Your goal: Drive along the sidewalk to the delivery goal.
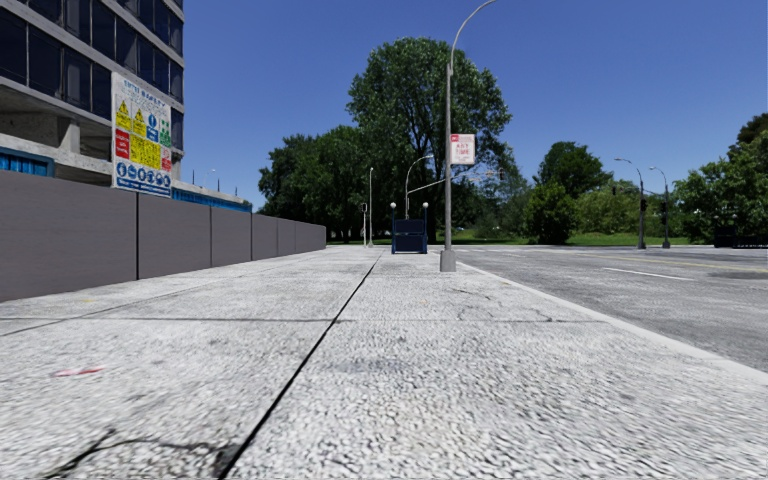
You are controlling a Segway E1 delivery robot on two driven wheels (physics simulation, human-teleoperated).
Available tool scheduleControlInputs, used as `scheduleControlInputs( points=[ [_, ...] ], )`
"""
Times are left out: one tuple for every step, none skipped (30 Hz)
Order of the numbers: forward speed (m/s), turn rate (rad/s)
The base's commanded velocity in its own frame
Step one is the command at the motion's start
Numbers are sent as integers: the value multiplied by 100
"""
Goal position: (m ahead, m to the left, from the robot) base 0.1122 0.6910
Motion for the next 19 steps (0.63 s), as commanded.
scheduleControlInputs(
  points=[
    [0,0],
    [0,0],
    [0,0],
    [0,0],
    [0,0],
    [0,0],
    [0,0],
    [0,0],
    [0,0],
    [0,0],
    [0,0],
    [0,0],
    [0,0],
    [0,0],
    [0,0],
    [0,0],
    [0,0],
    [0,0],
    [0,0]
  ],
)
